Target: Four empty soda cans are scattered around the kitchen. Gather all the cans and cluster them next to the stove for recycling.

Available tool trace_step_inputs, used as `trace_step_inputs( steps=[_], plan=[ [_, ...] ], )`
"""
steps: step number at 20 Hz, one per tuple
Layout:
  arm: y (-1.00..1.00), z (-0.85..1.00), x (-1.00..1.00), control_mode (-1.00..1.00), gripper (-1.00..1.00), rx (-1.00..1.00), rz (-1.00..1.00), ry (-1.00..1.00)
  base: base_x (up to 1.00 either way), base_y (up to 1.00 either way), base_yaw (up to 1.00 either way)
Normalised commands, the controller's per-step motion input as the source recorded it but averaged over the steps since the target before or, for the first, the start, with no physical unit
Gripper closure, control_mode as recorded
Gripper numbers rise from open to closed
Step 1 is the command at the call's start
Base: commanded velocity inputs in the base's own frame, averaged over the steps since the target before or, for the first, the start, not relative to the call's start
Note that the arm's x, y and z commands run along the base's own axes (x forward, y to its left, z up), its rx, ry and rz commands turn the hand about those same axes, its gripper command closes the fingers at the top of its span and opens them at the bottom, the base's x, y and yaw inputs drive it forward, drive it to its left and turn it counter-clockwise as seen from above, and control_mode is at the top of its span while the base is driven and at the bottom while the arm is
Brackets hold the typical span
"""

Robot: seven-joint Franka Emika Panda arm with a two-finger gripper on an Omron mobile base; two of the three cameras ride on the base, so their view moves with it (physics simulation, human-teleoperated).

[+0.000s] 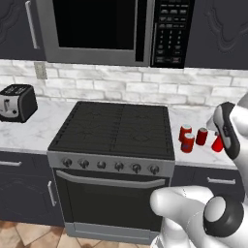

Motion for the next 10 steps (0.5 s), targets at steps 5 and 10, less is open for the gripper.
trace_step_inputs(
  steps=[5,10],
  plan=[
    [-0.03,-0.23,0.37,-1.0,1.0,0.0,0.0,0.0,0.0,0.0,0.0],
    [-0.09,-0.22,0.35,-1.0,1.0,0.0,0.0,0.0,0.0,0.0,0.0]
  ],
)
